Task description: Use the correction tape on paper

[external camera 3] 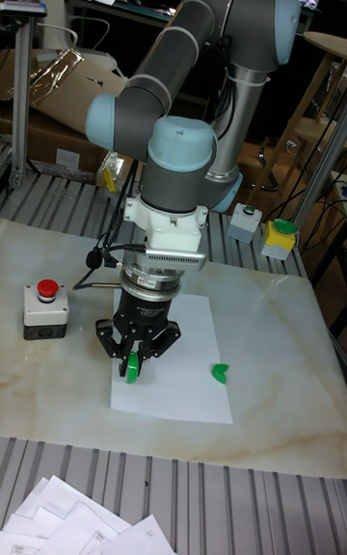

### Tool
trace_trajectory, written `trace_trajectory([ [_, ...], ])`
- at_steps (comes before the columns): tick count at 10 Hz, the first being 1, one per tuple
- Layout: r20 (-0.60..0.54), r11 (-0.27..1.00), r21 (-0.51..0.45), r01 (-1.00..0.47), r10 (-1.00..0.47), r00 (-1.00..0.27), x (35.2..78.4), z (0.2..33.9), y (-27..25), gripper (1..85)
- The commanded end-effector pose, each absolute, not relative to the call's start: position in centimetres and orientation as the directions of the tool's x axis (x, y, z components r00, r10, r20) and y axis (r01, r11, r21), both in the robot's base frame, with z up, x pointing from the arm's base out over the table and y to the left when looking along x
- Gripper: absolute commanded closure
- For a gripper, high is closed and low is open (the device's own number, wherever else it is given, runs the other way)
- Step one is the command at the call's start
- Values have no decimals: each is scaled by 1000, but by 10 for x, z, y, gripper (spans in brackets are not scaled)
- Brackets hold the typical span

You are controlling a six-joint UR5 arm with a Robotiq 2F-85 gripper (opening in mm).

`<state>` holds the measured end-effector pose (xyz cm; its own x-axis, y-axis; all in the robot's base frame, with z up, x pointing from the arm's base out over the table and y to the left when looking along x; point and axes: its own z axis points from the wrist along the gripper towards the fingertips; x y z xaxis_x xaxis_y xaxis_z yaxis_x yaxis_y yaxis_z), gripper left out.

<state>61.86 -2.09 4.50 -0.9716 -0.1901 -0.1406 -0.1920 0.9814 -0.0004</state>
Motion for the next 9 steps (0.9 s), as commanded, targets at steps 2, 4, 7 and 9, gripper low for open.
trace_trajectory([
  [2, -107, 988, 58, -146, -139, -984, 608, 50, -11, 840],
  [4, -67, 977, 207, -43, -29, -997, 597, 52, 23, 840],
  [7, -87, 987, 88, -131, -123, -989, 602, 50, -2, 840],
  [9, -69, 982, 180, -62, -51, -996, 597, 55, 20, 840],
])
